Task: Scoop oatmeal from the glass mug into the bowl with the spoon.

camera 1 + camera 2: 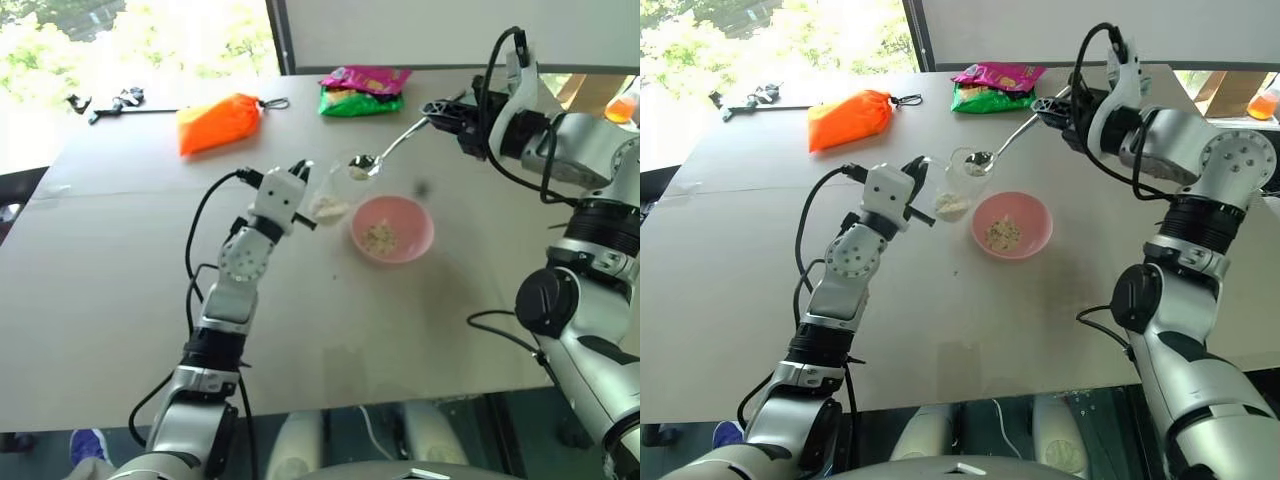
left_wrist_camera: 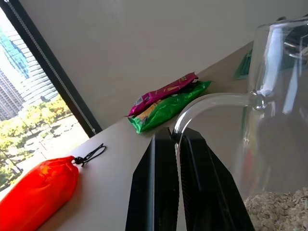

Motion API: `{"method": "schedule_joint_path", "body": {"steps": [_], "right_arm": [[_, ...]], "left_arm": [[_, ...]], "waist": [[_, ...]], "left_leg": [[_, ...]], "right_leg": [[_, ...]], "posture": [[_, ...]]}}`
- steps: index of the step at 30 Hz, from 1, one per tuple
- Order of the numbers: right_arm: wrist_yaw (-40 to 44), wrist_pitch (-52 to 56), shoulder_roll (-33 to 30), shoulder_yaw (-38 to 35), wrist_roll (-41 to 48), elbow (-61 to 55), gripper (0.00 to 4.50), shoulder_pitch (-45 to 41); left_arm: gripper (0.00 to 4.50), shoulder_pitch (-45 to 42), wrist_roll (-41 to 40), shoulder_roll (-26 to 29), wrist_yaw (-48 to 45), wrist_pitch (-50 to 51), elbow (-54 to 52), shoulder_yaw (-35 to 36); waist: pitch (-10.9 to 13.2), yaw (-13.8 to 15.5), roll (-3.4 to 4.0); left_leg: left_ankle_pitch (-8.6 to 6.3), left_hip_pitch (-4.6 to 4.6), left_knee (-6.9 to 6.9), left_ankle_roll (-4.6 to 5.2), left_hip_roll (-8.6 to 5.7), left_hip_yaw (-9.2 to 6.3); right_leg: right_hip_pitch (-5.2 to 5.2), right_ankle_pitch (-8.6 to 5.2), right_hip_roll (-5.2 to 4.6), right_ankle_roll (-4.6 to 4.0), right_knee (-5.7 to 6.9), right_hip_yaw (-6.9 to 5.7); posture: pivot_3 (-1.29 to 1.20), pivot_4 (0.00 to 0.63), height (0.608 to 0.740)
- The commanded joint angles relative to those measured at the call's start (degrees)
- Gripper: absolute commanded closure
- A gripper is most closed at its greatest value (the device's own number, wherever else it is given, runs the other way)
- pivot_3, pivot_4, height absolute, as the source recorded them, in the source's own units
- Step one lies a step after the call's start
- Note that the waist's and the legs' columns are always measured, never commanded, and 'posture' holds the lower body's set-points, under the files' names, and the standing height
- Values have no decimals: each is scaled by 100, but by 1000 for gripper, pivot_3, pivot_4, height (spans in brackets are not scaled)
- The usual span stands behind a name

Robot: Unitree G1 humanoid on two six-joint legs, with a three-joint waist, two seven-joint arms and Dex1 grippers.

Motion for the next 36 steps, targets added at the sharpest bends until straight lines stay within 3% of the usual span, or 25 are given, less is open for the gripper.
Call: {"method": "schedule_joint_path", "body": {"steps": [1,11,17,26,30,34,36], "right_arm": [[-135,15,-167,-170,385,-134,4500,-199],[-375,219,-714,-124,1220,-413,4500,234],[-206,64,-828,287,1431,-1090,4500,819],[1574,-923,-1258,1874,-198,-3097,4500,2037],[3189,-2542,-2226,3378,-2131,-4526,4500,2711],[4130,-3767,-2734,3931,-3299,-4936,4500,3035],[4265,-3949,-2649,3837,-3382,-4981,4500,3141]], "left_arm": [[4412,-67,50,107,-5,-266,-65,38],[4412,-159,60,215,-17,-378,181,99],[4412,-234,44,301,11,-411,272,157],[4412,-291,18,375,46,-428,337,232],[4412,-307,14,392,39,-448,355,272],[4412,-329,-1,393,33,-465,371,281],[4412,-345,-8,389,26,-480,400,276]], "waist": [[0,-2,0],[0,8,0],[0,-5,0],[0,5,0],[0,12,0],[1,8,-1],[1,13,-2]], "left_leg": [[0,0,0,0,0,0],[-1,-2,-1,3,0,0],[-2,0,-1,3,2,4],[-3,-1,0,5,1,0],[-3,-2,0,5,-1,-5],[-2,-1,3,3,-1,-4],[-2,-1,4,3,0,-6]], "right_leg": [[0,0,0,0,0,0],[0,0,0,0,-2,0],[0,0,0,0,0,4],[-1,0,1,0,-2,1],[-2,0,2,1,-9,-4],[-1,0,2,1,-9,-4],[-1,0,2,1,-9,-5]], "posture": [[0,150,740],[0,150,740],[0,150,740],[0,150,740],[0,150,740],[0,150,740],[0,150,740]]}}
